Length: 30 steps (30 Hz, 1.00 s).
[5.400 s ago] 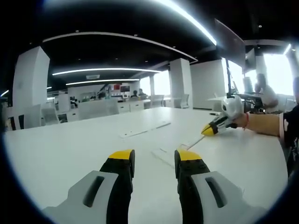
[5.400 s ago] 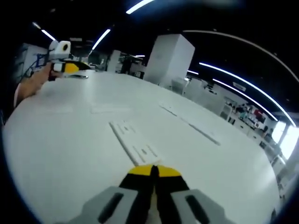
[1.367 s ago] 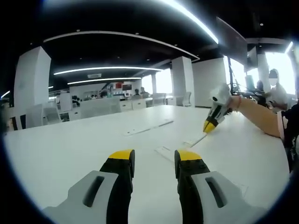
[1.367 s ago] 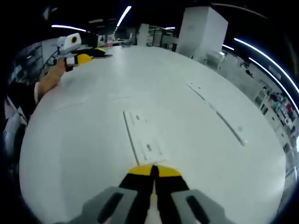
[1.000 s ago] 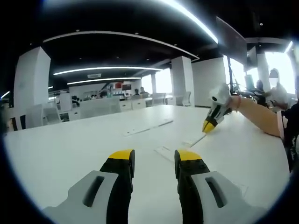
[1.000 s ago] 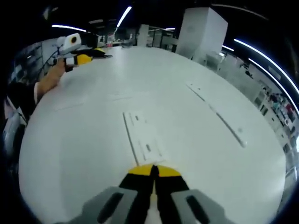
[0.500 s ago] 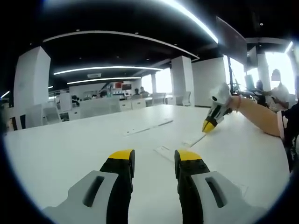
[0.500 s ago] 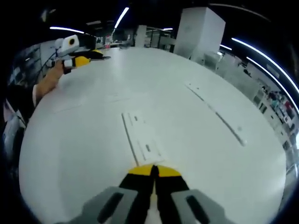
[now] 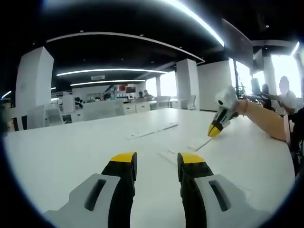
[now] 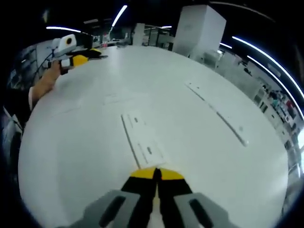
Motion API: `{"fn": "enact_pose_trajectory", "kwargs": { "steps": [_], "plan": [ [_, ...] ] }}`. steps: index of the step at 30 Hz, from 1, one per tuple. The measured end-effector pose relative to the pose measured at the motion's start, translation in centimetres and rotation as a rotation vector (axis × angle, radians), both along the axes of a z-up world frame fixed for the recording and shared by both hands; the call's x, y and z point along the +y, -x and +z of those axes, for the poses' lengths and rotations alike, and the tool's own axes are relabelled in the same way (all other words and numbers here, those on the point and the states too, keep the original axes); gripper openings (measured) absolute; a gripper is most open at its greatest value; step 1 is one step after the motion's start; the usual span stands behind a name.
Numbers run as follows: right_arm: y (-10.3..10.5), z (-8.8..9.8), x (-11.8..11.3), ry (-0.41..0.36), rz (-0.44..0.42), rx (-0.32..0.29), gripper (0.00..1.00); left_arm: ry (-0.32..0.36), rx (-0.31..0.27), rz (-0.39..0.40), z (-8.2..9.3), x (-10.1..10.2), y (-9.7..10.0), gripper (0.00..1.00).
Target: Locate the socket holder cover, grip the socket holder cover, clip it into the socket holder slot.
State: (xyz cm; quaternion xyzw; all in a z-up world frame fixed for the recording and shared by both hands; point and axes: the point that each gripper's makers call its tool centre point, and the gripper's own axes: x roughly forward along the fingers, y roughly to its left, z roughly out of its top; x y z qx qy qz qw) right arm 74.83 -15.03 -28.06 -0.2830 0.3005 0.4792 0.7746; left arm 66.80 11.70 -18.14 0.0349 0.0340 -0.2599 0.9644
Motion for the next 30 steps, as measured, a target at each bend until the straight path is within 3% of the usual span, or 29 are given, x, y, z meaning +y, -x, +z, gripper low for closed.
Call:
{"fn": "enact_pose_trajectory", "kwargs": {
  "steps": [5, 7, 10, 14, 21, 27, 30],
  "plan": [
    [-0.4, 0.1, -0.4, 0.070, -0.033, -0.036, 0.04, -0.006, -0.026, -0.008, 0.7, -0.3, 0.4, 0.35],
    [-1.3, 1.1, -0.9, 0.130, -0.060, -0.118, 0.04, -0.007, -0.036, -0.013, 1.0, -0.2, 0.5, 0.34],
    [-1.8, 4.6, -0.2, 0.013, -0.097, -0.188, 0.04, 0.015, -0.063, -0.008, 1.9, 0.3, 0.6, 0.34],
    [-0.8, 9.8, 0.1, -0.154, -0.110, -0.275, 0.04, 0.045, -0.092, -0.007, 2.7, 0.5, 0.7, 0.34],
    [1.7, 15.9, -0.9, -0.300, -0.123, -0.406, 0.08, 0.028, -0.088, -0.010, 2.4, 0.1, 0.6, 0.33],
    [4.9, 19.6, -2.7, -0.419, -0.122, -0.495, 0.15, 0.035, -0.084, -0.010, 2.3, 0.1, 0.6, 0.33],
    [6.3, 19.8, -3.8, -0.452, -0.125, -0.511, 0.16, 0.042, -0.095, -0.009, 2.7, 0.1, 0.7, 0.32]
  ]
}}
